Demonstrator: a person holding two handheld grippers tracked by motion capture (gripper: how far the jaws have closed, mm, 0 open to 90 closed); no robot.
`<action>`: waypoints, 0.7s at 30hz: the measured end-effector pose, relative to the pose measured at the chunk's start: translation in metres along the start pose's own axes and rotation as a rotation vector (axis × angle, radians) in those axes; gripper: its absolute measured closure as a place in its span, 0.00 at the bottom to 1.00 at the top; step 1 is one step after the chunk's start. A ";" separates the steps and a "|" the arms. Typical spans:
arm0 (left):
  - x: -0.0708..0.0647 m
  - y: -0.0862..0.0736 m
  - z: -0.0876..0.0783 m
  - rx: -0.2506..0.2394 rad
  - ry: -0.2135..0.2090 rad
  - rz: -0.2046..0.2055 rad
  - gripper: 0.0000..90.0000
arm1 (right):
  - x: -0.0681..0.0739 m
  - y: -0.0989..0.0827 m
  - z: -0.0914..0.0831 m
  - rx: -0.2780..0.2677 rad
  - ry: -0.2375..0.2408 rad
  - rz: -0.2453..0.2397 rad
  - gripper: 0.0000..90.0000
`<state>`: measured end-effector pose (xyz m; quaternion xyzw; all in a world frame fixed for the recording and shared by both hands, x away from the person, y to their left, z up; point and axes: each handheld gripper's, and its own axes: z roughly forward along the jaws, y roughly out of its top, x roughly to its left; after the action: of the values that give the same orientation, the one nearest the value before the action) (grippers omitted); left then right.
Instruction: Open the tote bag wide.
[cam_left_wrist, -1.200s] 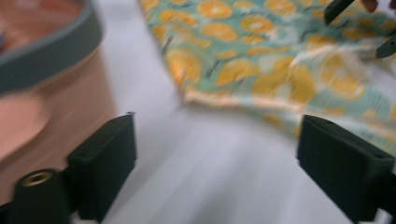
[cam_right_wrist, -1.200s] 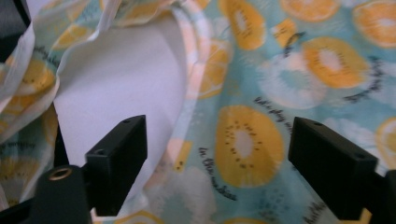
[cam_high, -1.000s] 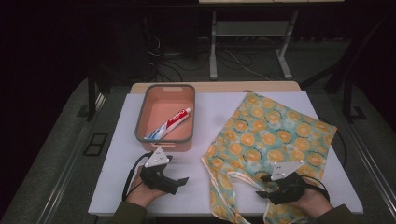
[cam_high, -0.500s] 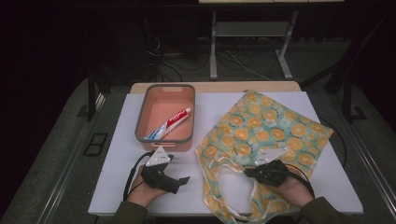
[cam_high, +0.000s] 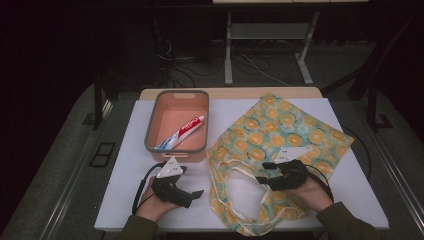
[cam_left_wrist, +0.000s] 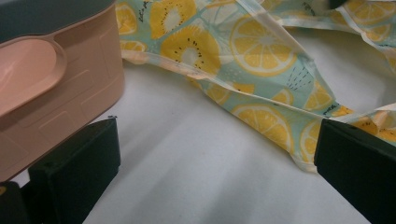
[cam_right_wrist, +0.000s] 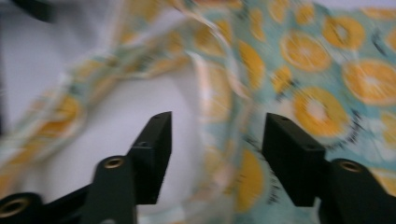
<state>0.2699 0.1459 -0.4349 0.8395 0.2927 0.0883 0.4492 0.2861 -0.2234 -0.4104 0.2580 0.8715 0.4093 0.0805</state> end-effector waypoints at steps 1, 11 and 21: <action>0.000 0.000 0.000 -0.001 0.000 -0.001 0.00 | 0.013 0.003 -0.007 -0.019 0.040 -0.024 0.42; 0.000 -0.001 0.001 0.004 -0.008 0.001 0.00 | 0.070 -0.003 0.017 0.081 0.212 -0.123 0.42; 0.000 -0.001 0.004 0.016 -0.015 0.008 0.00 | 0.089 -0.009 0.040 0.148 0.265 -0.175 0.46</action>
<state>0.2706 0.1435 -0.4380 0.8449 0.2865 0.0813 0.4443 0.2209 -0.1560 -0.4367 0.1300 0.9214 0.3658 -0.0191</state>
